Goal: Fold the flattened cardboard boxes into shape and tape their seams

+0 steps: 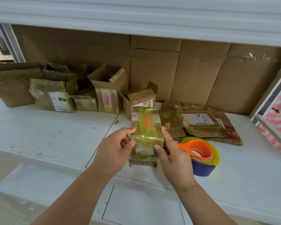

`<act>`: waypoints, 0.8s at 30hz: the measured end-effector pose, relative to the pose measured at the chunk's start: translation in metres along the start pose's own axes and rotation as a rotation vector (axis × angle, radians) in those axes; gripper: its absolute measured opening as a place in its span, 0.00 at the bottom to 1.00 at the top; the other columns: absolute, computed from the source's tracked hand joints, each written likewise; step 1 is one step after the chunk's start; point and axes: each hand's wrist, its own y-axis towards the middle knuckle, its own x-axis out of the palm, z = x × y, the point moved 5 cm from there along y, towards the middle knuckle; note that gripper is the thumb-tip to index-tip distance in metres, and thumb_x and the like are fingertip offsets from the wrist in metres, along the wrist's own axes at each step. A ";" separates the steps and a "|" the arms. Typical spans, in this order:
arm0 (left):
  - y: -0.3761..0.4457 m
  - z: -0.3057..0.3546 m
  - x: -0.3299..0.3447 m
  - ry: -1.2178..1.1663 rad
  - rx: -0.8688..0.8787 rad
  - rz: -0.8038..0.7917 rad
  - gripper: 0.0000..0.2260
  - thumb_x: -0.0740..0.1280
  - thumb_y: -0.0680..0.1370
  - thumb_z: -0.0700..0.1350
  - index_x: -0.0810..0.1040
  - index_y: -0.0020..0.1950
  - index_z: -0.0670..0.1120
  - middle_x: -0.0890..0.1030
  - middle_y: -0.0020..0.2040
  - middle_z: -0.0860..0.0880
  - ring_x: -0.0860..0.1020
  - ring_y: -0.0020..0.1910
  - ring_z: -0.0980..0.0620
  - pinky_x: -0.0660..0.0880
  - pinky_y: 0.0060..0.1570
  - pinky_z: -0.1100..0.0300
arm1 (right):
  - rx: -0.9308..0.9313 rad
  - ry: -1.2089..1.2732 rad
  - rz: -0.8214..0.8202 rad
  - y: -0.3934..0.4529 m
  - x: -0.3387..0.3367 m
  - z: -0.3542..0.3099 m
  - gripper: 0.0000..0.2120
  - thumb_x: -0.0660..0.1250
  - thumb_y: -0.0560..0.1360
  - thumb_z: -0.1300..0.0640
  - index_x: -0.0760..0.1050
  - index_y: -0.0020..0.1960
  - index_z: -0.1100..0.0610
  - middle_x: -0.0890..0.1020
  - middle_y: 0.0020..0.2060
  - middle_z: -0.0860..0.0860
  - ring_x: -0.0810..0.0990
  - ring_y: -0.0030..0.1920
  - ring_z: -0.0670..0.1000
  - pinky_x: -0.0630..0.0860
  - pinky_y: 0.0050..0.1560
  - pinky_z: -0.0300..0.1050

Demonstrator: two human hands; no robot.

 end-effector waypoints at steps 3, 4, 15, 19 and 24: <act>-0.003 0.003 -0.001 0.076 0.084 0.090 0.20 0.72 0.76 0.39 0.79 0.65 0.54 0.74 0.41 0.56 0.75 0.42 0.55 0.71 0.42 0.72 | 0.025 0.028 -0.019 -0.001 0.000 0.000 0.31 0.66 0.79 0.48 0.51 0.71 0.30 0.83 0.38 0.49 0.81 0.39 0.48 0.80 0.40 0.53; -0.002 0.003 -0.001 0.091 0.095 0.101 0.20 0.72 0.76 0.39 0.79 0.65 0.53 0.73 0.44 0.58 0.75 0.44 0.57 0.70 0.44 0.73 | 0.031 0.039 -0.024 0.000 -0.001 0.000 0.31 0.67 0.78 0.48 0.51 0.70 0.29 0.83 0.41 0.49 0.81 0.41 0.47 0.80 0.42 0.52; 0.006 0.019 0.004 -0.041 -0.122 -0.022 0.27 0.75 0.70 0.61 0.66 0.61 0.56 0.70 0.60 0.65 0.73 0.57 0.65 0.74 0.50 0.65 | 0.002 0.321 -0.091 -0.003 -0.005 -0.013 0.20 0.59 0.80 0.46 0.63 0.70 0.33 0.79 0.51 0.41 0.77 0.53 0.42 0.72 0.50 0.30; 0.015 0.021 -0.001 0.063 -0.184 -0.079 0.37 0.79 0.62 0.62 0.64 0.65 0.56 0.68 0.59 0.57 0.72 0.56 0.60 0.70 0.49 0.67 | -0.033 0.374 -0.133 -0.002 0.000 -0.029 0.21 0.60 0.80 0.55 0.69 0.70 0.39 0.75 0.49 0.42 0.76 0.55 0.45 0.71 0.53 0.30; 0.025 0.018 -0.019 0.083 -0.211 -0.230 0.33 0.81 0.64 0.53 0.67 0.63 0.60 0.68 0.60 0.60 0.72 0.58 0.60 0.74 0.51 0.64 | 0.109 0.366 -0.003 0.007 -0.011 -0.012 0.24 0.63 0.77 0.60 0.70 0.67 0.36 0.75 0.57 0.43 0.75 0.59 0.42 0.75 0.59 0.43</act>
